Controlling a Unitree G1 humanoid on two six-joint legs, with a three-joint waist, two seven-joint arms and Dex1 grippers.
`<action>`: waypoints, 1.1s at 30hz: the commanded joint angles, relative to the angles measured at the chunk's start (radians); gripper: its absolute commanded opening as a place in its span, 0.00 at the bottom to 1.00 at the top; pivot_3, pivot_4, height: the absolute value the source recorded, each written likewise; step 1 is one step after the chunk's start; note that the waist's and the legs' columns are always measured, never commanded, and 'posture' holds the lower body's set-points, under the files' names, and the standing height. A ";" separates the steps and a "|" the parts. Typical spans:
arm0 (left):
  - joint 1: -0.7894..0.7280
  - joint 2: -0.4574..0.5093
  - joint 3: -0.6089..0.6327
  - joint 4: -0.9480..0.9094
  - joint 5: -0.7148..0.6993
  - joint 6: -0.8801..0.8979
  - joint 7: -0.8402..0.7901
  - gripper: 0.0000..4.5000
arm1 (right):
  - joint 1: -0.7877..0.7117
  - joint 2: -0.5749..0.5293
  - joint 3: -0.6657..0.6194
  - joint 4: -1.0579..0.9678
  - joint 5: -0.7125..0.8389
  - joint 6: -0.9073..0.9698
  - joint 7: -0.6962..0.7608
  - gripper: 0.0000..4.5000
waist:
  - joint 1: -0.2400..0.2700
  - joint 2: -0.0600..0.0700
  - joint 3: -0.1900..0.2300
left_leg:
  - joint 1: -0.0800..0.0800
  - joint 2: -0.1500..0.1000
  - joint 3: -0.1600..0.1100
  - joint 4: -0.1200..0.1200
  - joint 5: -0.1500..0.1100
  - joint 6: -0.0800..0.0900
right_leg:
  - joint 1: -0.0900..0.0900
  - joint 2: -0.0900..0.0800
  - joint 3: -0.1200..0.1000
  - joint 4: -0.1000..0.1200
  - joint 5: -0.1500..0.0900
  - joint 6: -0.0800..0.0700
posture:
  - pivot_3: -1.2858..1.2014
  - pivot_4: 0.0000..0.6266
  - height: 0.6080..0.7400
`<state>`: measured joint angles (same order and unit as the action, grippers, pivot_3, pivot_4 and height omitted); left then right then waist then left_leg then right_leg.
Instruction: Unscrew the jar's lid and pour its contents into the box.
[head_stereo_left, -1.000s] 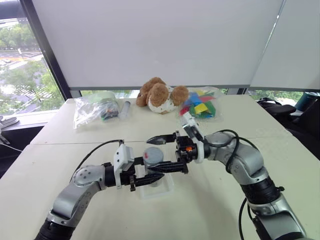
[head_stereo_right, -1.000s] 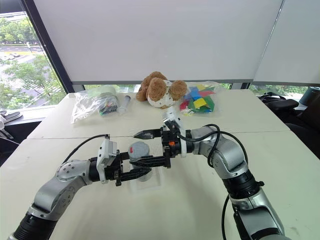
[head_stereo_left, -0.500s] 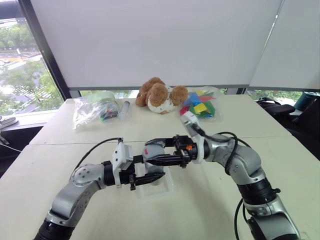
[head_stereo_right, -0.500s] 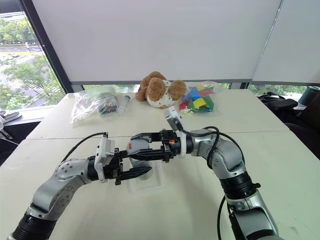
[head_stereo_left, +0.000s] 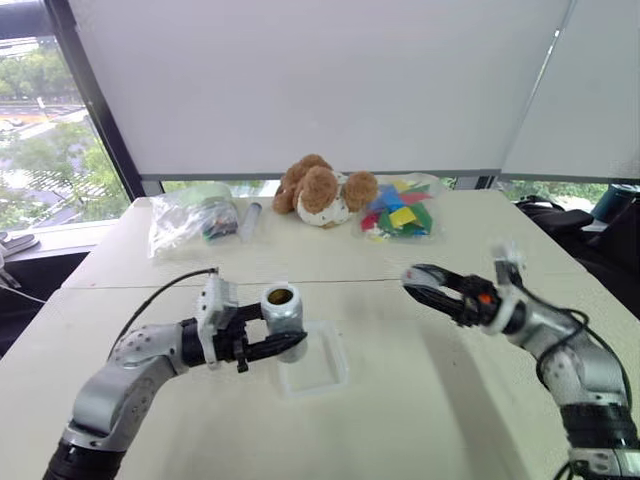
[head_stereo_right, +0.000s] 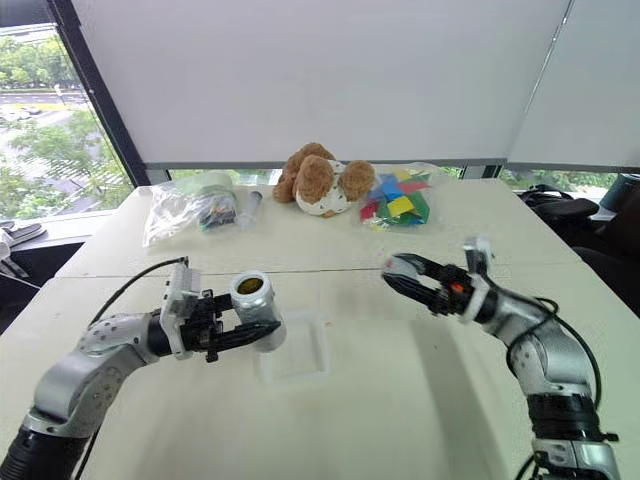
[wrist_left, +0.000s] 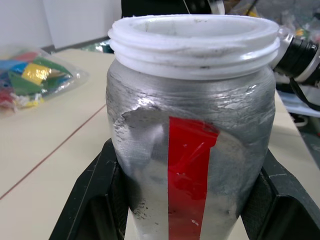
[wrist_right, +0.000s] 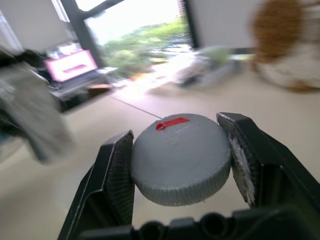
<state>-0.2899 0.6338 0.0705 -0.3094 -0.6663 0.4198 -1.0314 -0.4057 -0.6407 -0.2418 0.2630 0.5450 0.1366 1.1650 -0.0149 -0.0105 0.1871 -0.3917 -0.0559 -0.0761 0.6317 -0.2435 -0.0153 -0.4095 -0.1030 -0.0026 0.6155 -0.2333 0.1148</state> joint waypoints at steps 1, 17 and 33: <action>-0.021 0.035 0.050 0.026 -0.015 -0.003 -0.027 0.48 | -0.014 -0.031 -0.020 0.188 -0.083 -0.208 0.069 0.51 | -0.005 0.000 0.000 | 0.001 0.000 0.001 0.000 0.000 0.000 | 0.000 0.000 0.000 0.000 0.000 0.000 | 0.52 0.24 1.00; -0.078 0.031 0.043 0.086 0.075 -0.048 0.003 0.48 | -0.067 0.017 -0.031 0.547 -0.131 -0.391 0.115 0.99 | 0.002 0.001 0.000 | 0.001 0.001 0.000 0.001 0.000 -0.001 | 0.001 0.001 0.002 0.001 0.000 0.000 | 0.52 0.24 1.00; -0.140 0.075 -0.071 0.225 0.504 -0.437 0.124 0.48 | 0.342 -0.104 0.017 -0.535 0.102 0.047 0.071 0.99 | 0.009 0.002 0.001 | 0.001 0.001 -0.001 0.001 0.000 -0.001 | 0.001 0.000 0.002 -0.001 0.000 -0.001 | 0.52 0.24 1.00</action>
<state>-0.4067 0.7084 0.0080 -0.0867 -0.2207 0.0746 -0.9354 -0.0668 -0.7480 -0.2279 -0.2312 0.6331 0.1730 1.2526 -0.0058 -0.0089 0.1880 -0.3911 -0.0548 -0.0774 0.6326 -0.2434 -0.0159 -0.4084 -0.1033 -0.0012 0.6149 -0.2335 0.1142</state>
